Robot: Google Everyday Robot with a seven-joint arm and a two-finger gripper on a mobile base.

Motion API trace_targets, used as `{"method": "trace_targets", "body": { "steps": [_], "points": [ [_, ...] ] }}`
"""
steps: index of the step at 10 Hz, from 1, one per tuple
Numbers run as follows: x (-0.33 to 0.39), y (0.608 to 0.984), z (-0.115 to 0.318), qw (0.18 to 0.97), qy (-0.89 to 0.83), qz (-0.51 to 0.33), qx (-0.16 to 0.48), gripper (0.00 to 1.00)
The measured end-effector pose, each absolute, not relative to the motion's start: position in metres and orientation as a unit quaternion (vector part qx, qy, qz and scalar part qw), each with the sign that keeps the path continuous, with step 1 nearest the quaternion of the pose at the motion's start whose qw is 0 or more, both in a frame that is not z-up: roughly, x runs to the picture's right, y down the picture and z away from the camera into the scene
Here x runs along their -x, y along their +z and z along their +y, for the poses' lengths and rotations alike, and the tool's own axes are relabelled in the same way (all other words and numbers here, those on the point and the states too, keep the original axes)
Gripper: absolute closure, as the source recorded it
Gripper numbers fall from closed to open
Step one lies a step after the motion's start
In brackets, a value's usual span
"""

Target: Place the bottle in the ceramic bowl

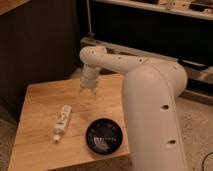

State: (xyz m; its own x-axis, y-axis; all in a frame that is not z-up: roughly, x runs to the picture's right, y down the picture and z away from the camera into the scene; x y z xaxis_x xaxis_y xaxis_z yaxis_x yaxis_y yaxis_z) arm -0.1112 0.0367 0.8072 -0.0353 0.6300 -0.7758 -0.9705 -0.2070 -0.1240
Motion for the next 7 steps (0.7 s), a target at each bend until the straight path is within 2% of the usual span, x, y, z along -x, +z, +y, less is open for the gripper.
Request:
{"method": "trace_targets", "body": {
  "steps": [4,7],
  "points": [
    [0.105,0.829,0.051,0.546,0.694,0.193,0.427,0.35],
    [0.14,0.824,0.059,0.546,0.688,0.196,0.435,0.35]
  ]
}}
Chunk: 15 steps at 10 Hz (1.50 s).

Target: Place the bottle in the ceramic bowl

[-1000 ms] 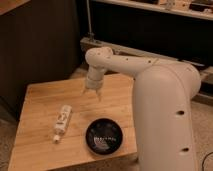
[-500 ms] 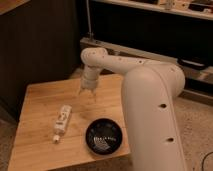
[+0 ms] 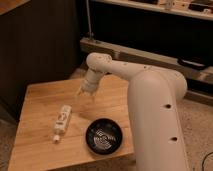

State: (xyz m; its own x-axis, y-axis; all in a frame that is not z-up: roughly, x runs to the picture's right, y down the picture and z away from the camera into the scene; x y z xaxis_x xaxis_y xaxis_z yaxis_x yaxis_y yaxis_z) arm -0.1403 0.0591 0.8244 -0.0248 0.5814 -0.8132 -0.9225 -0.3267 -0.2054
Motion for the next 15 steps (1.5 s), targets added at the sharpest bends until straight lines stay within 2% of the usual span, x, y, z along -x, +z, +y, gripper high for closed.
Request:
{"method": "trace_targets", "body": {
  "steps": [3,9,13,15],
  "points": [
    [0.175,0.821,0.068,0.55,0.68,0.204,0.44,0.35],
    [0.173,0.832,0.084,0.556,0.67,0.162,0.465,0.35],
    [0.176,0.843,0.094,0.542,0.652,0.081,0.524,0.35],
    [0.175,0.848,0.094,0.535,0.647,0.07,0.539,0.35]
  ]
}}
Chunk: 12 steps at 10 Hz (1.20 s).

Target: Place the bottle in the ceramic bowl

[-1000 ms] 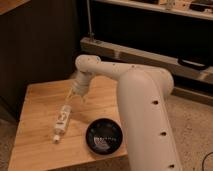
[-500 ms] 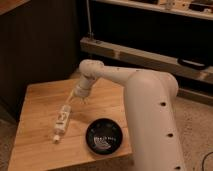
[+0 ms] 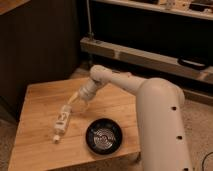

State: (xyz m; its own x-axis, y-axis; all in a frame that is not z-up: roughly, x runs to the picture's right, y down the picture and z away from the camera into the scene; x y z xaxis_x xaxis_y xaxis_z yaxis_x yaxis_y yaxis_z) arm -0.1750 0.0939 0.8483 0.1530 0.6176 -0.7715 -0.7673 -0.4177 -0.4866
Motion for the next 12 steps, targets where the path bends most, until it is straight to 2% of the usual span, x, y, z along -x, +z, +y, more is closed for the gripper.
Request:
{"method": "trace_targets", "body": {
  "steps": [12],
  "points": [
    [0.205,0.852,0.102,0.558,0.622,0.069,0.544,0.35]
  ]
}}
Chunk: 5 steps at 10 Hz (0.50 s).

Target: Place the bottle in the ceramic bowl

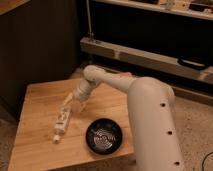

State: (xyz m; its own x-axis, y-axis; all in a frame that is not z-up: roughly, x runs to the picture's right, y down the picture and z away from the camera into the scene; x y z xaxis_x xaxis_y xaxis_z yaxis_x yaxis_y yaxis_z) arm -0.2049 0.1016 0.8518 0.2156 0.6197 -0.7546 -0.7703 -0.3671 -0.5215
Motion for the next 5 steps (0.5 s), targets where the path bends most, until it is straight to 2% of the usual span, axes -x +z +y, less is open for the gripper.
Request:
{"method": "trace_targets", "body": {
  "steps": [5],
  "points": [
    [0.229,0.863,0.112,0.565,0.6,0.076,0.562,0.35]
  ]
}}
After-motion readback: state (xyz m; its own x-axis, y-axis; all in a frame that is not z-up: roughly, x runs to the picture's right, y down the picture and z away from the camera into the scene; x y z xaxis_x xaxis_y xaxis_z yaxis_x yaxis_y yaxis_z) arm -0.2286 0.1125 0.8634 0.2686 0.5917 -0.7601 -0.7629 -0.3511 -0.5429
